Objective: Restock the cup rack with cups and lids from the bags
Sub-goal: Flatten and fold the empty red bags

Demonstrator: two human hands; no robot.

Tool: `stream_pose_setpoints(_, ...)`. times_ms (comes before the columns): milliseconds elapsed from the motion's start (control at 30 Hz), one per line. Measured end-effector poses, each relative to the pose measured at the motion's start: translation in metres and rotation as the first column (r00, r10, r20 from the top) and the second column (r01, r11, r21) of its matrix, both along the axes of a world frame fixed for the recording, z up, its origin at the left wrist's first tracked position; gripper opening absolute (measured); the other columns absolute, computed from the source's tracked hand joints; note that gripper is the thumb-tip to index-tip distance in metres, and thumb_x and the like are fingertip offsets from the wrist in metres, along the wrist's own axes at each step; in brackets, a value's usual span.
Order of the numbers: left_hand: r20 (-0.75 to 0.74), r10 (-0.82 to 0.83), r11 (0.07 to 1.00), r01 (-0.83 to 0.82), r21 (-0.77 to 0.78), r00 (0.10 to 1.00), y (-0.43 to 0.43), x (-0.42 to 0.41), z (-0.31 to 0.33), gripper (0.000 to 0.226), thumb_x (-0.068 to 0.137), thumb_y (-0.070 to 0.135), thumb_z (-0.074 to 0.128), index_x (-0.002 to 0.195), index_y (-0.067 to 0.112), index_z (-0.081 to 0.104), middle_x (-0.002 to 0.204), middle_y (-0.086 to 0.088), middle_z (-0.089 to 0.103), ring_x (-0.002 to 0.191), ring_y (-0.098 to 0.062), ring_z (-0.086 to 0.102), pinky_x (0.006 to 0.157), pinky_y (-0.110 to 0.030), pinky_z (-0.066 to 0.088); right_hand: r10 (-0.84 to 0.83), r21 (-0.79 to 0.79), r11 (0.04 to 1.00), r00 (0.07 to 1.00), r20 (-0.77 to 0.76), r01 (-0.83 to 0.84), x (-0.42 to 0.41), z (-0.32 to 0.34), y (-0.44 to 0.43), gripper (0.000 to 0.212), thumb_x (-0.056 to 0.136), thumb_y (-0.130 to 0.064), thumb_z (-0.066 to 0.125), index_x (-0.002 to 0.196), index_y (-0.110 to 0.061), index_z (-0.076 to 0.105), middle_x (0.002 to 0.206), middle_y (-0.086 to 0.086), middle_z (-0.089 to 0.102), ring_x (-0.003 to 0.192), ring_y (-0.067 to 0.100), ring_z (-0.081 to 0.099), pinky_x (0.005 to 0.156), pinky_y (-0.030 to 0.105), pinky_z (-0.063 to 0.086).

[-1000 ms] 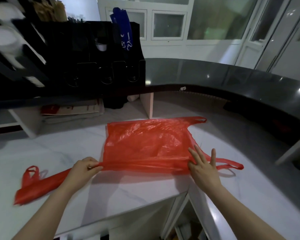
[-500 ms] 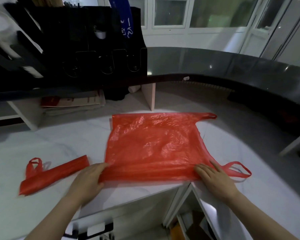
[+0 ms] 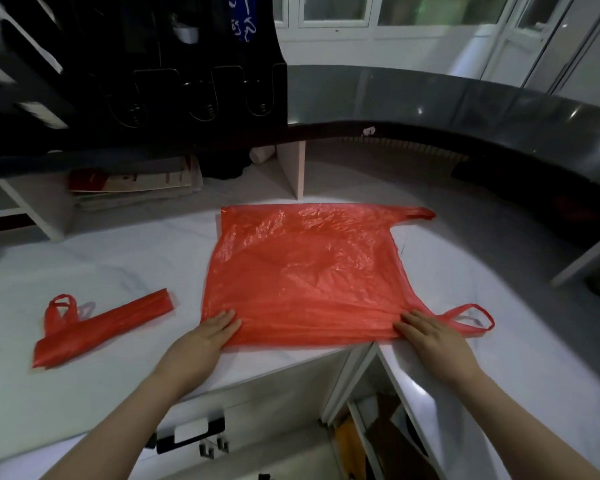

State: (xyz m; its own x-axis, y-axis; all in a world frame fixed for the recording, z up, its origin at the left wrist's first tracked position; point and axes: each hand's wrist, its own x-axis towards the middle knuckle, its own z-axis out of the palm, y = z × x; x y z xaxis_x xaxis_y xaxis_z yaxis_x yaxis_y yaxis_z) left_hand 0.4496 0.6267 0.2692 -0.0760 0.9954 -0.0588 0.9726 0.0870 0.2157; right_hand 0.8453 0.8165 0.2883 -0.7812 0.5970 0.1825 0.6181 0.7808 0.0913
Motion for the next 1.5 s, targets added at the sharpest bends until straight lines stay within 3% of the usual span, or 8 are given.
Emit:
stream_pose_setpoints(133,-0.113,0.092,0.992,-0.101,-0.079,0.989,0.003,0.003,0.001,0.063,0.098,0.012,0.026,0.150,0.020,-0.007,0.155,-0.004,-0.017,0.145,-0.018,-0.012,0.114,-0.025,-0.009,-0.255,-0.189,0.946,0.965,0.065,0.263,0.008,-0.006,-0.003,0.053,0.094,-0.023,0.058,0.144,-0.025,0.041,0.150,0.016,0.035,0.136,0.037,0.038,0.106,0.050,0.037)
stream_pose_setpoints(267,-0.056,0.082,0.981,-0.091,-0.173,0.995,0.011,0.013,0.010,0.074,0.091,0.032,0.038,0.150,0.027,-0.006,0.154,-0.005,-0.024,0.139,-0.017,-0.028,0.112,-0.030,-0.014,-0.356,-0.330,0.849,0.908,0.221,0.413,0.015,-0.012,0.001,0.064,0.095,-0.063,0.025,0.151,-0.040,0.003,0.161,0.010,-0.001,0.147,0.031,0.000,0.118,0.044,0.005)
stream_pose_setpoints(400,0.153,0.142,0.986,-0.127,-0.106,0.978,0.039,0.034,0.014,0.065,0.095,0.055,0.033,0.149,0.038,0.000,0.158,0.000,-0.013,0.142,-0.016,-0.019,0.113,-0.034,-0.011,-0.357,-0.273,0.871,0.908,0.219,0.409,0.013,-0.006,0.001,0.064,0.095,-0.061,0.032,0.151,-0.036,0.013,0.159,0.004,0.017,0.145,0.026,0.017,0.116,0.044,0.017)
stream_pose_setpoints(733,-0.026,0.265,0.954,-0.266,-0.141,0.964,0.055,0.041,-0.012,0.084,0.067,0.087,-0.004,0.136,0.044,-0.029,0.149,0.004,-0.028,0.141,-0.022,-0.024,0.113,-0.044,-0.016,-0.550,-0.281,0.814,0.829,-0.096,0.508,0.052,-0.005,0.004,0.027,0.085,-0.011,0.059,0.108,-0.019,0.069,0.115,0.004,0.067,0.103,0.028,0.060,0.091,0.042,0.043)
stream_pose_setpoints(833,-0.037,0.244,0.959,-0.247,-0.138,0.969,0.057,0.037,-0.012,0.085,0.067,0.088,0.001,0.135,0.047,-0.028,0.149,0.005,-0.028,0.142,-0.022,-0.023,0.114,-0.044,-0.015,-0.714,-0.399,0.676,0.685,-0.148,0.619,0.067,0.002,0.004,0.019,0.076,-0.008,0.057,0.083,-0.023,0.066,0.079,0.002,0.066,0.072,0.026,0.057,0.067,0.036,0.047)
stream_pose_setpoints(933,-0.051,0.221,0.963,-0.226,-0.146,0.974,0.056,0.033,-0.012,0.087,0.067,0.088,0.003,0.136,0.046,-0.027,0.151,0.005,-0.026,0.143,-0.022,-0.021,0.116,-0.045,-0.012,-0.799,-0.487,0.567,0.587,-0.129,0.664,0.090,0.004,0.004,0.029,0.078,-0.005,0.053,0.086,-0.032,0.060,0.080,-0.002,0.062,0.073,0.023,0.053,0.066,0.033,0.042)
stream_pose_setpoints(1333,-0.036,0.205,0.949,-0.208,-0.239,0.978,0.058,0.029,-0.006,0.085,0.074,0.085,0.017,0.138,0.047,-0.025,0.154,0.005,-0.026,0.142,-0.019,-0.022,0.117,-0.043,-0.011,-0.646,-0.213,0.748,0.763,-0.019,0.628,0.116,0.005,-0.008,0.016,0.089,-0.023,0.062,0.102,-0.017,0.068,0.092,0.002,0.061,0.086,0.025,0.054,0.064,0.035,0.041)
stream_pose_setpoints(1500,-0.052,0.149,0.988,-0.146,0.057,0.988,0.054,0.041,-0.005,0.081,0.082,0.075,0.036,0.149,0.042,0.004,0.159,0.007,0.002,0.146,-0.016,0.000,0.118,-0.045,-0.002,-0.466,-0.150,0.883,0.870,-0.160,0.445,0.109,0.014,-0.015,0.058,0.058,-0.041,0.089,0.105,-0.010,0.073,0.096,0.010,0.072,0.084,0.036,0.068,0.072,0.044,0.053)
